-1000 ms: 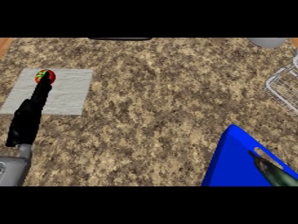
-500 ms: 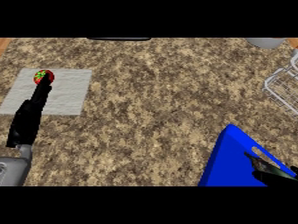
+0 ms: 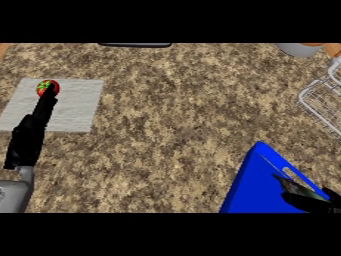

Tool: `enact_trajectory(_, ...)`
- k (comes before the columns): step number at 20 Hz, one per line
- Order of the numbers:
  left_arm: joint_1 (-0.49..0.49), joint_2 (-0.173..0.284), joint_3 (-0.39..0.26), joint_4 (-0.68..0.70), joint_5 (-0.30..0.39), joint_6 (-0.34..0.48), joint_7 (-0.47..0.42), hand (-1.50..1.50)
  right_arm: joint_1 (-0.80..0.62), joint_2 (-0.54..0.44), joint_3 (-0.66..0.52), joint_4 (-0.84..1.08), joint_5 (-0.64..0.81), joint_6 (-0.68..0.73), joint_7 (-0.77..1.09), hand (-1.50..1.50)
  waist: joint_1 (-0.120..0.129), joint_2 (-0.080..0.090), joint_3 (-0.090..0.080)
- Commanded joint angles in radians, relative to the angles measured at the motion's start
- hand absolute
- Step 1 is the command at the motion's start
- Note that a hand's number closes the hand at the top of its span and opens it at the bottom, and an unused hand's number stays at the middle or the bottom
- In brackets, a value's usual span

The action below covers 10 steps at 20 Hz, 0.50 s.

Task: Pick the eggplant from the tray and place it in the tiered basket

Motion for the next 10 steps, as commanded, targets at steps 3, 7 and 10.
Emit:
enact_trajectory(3, -0.007, -0.016, -0.004, 0.043, -0.008, -0.004, -0.028, 0.00, -0.055, 0.115, 0.048, -0.038, -0.088, 0.057, 0.076, 1.50, 0.010, 0.018, 0.034)
enact_trajectory(7, -0.034, -0.037, -0.022, 0.019, -0.022, 0.009, -0.009, 0.00, -0.109, 0.063, 0.110, 0.039, -0.026, 0.172, 0.005, 1.50, 0.034, 0.021, 0.036)
enact_trajectory(10, -0.052, 0.004, 0.024, 0.055, 0.009, -0.030, 0.001, 0.00, -0.101, 0.086, 0.108, 0.067, -0.032, 0.146, -0.016, 1.50, 0.013, 0.018, 0.036)
